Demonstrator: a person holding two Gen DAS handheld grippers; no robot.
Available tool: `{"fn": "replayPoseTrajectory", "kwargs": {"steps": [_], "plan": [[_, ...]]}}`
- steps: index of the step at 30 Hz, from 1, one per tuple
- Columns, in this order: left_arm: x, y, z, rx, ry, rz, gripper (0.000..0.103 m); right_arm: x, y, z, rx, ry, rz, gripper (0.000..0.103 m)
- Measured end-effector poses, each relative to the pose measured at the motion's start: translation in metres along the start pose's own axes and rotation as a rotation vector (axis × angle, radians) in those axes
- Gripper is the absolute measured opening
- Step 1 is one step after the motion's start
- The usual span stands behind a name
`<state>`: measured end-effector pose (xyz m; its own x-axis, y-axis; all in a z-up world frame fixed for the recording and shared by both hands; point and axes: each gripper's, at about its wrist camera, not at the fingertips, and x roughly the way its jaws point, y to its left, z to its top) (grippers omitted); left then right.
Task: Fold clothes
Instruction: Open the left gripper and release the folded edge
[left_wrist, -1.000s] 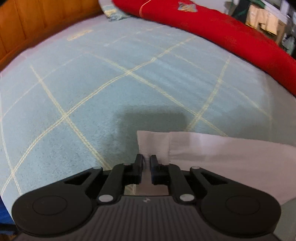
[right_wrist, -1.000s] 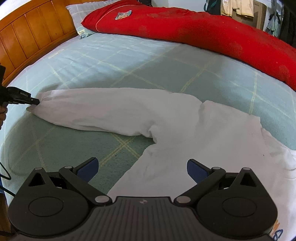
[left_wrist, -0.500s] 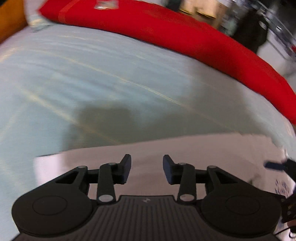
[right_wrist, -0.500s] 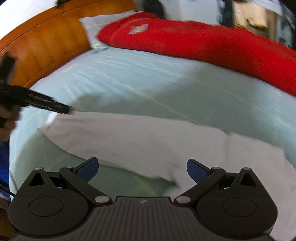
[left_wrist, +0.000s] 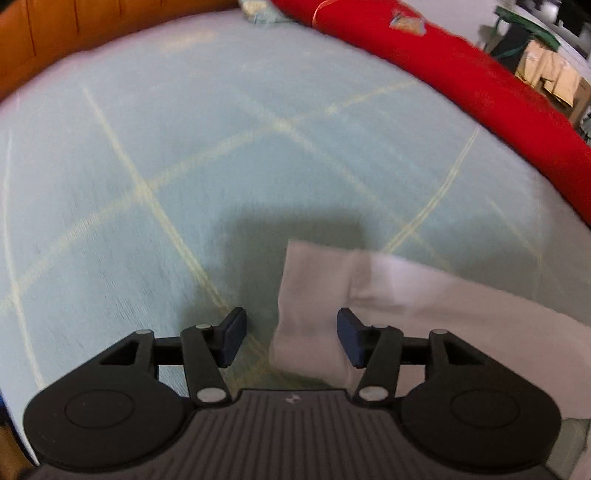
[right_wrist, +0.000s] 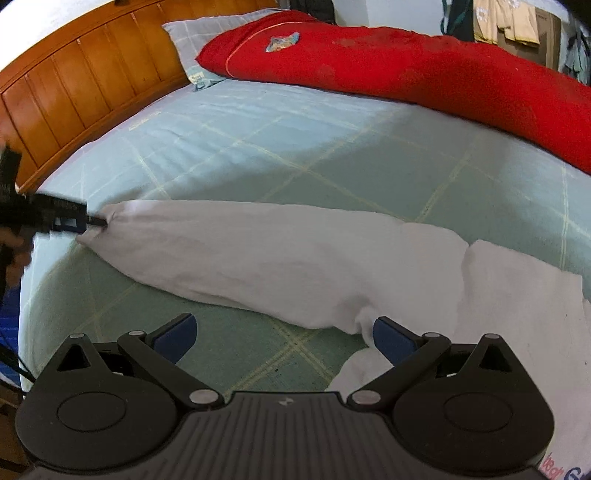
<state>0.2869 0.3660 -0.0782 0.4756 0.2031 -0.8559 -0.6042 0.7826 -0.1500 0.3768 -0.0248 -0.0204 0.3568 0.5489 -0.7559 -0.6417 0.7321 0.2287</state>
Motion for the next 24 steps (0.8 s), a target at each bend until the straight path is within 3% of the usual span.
{"fn": "replayPoseTrajectory", "kwargs": {"steps": [2, 3, 6, 11, 14, 19, 24], "plan": [[0.001, -0.011, -0.001, 0.051, -0.004, -0.038, 0.043, 0.001, -0.001, 0.001, 0.009, -0.001, -0.005, 0.103], [0.001, -0.019, -0.002, 0.101, -0.006, -0.028, 0.022, 0.002, -0.001, 0.002, 0.013, -0.002, -0.009, 0.103], [0.001, -0.022, 0.005, 0.129, -0.008, -0.032, 0.014, 0.006, 0.0, 0.004, 0.02, 0.004, -0.017, 0.103], [0.0, -0.006, 0.021, 0.101, -0.025, -0.02, 0.013, 0.003, 0.001, 0.005, 0.013, -0.006, -0.033, 0.103], [0.001, -0.004, 0.025, 0.105, -0.011, -0.017, 0.022, 0.002, -0.001, 0.007, 0.025, -0.014, -0.039, 0.103], [-0.013, -0.006, 0.032, 0.094, -0.073, 0.025, 0.032, 0.007, -0.001, 0.012, 0.033, -0.022, -0.042, 0.103], [-0.031, -0.036, 0.03, 0.176, -0.075, -0.092, 0.041, 0.008, -0.009, 0.016, 0.041, -0.036, -0.046, 0.103]]}}
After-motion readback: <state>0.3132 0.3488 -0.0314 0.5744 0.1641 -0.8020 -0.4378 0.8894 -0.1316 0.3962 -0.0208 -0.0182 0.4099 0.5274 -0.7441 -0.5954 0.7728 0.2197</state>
